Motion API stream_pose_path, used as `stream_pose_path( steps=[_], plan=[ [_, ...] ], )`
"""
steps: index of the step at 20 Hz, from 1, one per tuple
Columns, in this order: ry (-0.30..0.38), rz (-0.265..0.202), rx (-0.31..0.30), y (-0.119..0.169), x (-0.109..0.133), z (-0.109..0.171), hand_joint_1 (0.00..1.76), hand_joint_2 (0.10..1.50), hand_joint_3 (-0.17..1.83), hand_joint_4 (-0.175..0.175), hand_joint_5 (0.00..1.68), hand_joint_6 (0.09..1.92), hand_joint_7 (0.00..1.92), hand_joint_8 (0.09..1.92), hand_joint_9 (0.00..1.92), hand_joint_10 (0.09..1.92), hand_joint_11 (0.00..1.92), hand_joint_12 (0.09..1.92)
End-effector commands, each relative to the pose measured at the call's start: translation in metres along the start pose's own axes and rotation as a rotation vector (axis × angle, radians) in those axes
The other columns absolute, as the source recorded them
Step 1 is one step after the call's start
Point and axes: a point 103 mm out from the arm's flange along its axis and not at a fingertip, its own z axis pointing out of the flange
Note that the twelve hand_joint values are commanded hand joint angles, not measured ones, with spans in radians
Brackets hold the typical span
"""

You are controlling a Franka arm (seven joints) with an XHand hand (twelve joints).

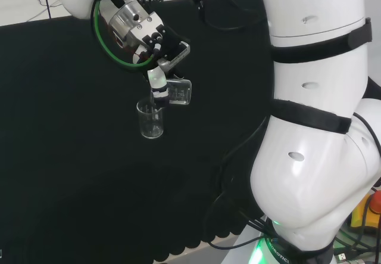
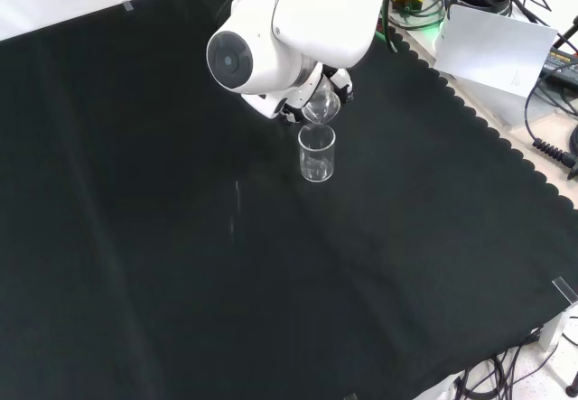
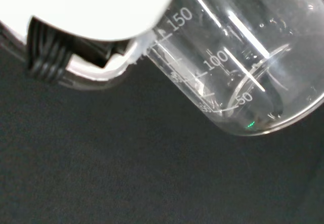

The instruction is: Pour the water from the handheld beaker into the one on the table.

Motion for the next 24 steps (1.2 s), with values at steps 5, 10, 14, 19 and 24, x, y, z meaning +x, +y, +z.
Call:
stream_pose_path(
  steps=[5,10,14,19,24],
  plan=[
    [-0.011,0.017,0.036,0.0014,0.002,-0.0009,1.32,0.53,0.83,-0.175,1.31,0.66,1.37,0.63,1.72,0.45,1.43,0.61],
    [-0.014,0.023,0.049,-0.0003,0.0033,-0.0024,1.32,0.53,0.83,-0.175,1.31,0.66,1.37,0.63,1.72,0.45,1.43,0.61],
    [-0.019,0.029,0.055,-0.0011,0.0027,-0.0025,1.32,0.54,0.83,-0.175,1.3,0.67,1.36,0.64,1.72,0.46,1.43,0.61],
    [-0.025,0.035,0.058,-0.0028,0.0062,-0.0045,1.32,0.54,0.83,-0.175,1.3,0.67,1.36,0.64,1.71,0.47,1.43,0.61],
    [-0.034,0.034,0.062,-0.0023,0.0076,-0.0052,1.32,0.54,0.84,-0.175,1.29,0.69,1.35,0.66,1.7,0.51,1.42,0.63]
  ],
)
